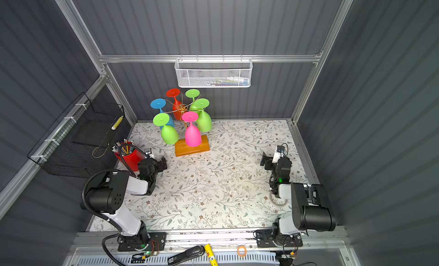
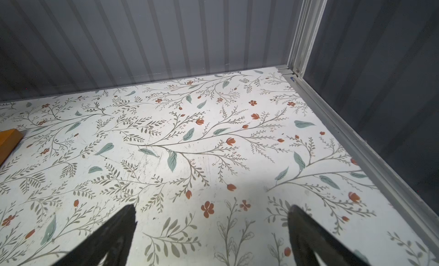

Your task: Take the wine glass off the wine glass rack

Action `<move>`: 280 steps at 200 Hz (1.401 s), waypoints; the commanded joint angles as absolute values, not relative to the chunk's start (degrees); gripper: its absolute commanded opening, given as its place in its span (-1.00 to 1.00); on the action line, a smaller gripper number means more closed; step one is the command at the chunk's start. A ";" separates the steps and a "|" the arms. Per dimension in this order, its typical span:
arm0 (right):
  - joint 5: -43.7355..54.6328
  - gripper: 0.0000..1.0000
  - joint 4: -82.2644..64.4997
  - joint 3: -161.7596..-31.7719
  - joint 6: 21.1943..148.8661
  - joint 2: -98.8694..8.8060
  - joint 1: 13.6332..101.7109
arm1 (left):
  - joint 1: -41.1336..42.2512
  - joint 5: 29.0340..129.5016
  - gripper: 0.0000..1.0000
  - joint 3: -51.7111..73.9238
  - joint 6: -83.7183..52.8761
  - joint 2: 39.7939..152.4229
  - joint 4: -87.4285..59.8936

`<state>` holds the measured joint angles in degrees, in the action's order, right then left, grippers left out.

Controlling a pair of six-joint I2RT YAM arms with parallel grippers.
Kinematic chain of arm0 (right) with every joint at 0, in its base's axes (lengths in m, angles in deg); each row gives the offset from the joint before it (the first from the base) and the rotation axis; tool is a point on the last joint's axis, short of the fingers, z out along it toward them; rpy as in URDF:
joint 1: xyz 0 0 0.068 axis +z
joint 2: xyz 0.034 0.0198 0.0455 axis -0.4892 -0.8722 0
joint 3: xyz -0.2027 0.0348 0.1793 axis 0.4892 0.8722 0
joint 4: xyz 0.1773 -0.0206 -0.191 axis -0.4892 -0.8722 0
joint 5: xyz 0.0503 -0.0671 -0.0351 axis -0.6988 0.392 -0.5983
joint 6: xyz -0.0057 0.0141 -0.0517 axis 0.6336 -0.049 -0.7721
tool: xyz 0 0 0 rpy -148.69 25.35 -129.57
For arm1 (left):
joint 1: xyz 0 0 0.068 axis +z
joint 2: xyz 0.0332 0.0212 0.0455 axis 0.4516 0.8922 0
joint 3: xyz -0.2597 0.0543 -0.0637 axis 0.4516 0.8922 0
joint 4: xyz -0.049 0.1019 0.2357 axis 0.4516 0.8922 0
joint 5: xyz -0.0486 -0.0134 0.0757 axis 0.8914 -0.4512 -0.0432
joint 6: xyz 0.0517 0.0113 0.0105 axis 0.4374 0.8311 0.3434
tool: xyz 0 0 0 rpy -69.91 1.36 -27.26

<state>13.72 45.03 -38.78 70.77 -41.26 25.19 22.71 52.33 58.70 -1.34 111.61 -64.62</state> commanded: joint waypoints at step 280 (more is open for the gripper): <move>14.54 0.98 45.87 -38.98 70.23 -40.83 25.52 | 22.01 50.61 0.99 56.87 -0.48 112.32 -63.41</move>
<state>13.79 45.05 -38.78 70.31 -41.26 25.26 22.31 51.64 57.96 -1.32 111.63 -63.55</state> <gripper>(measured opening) 0.992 0.997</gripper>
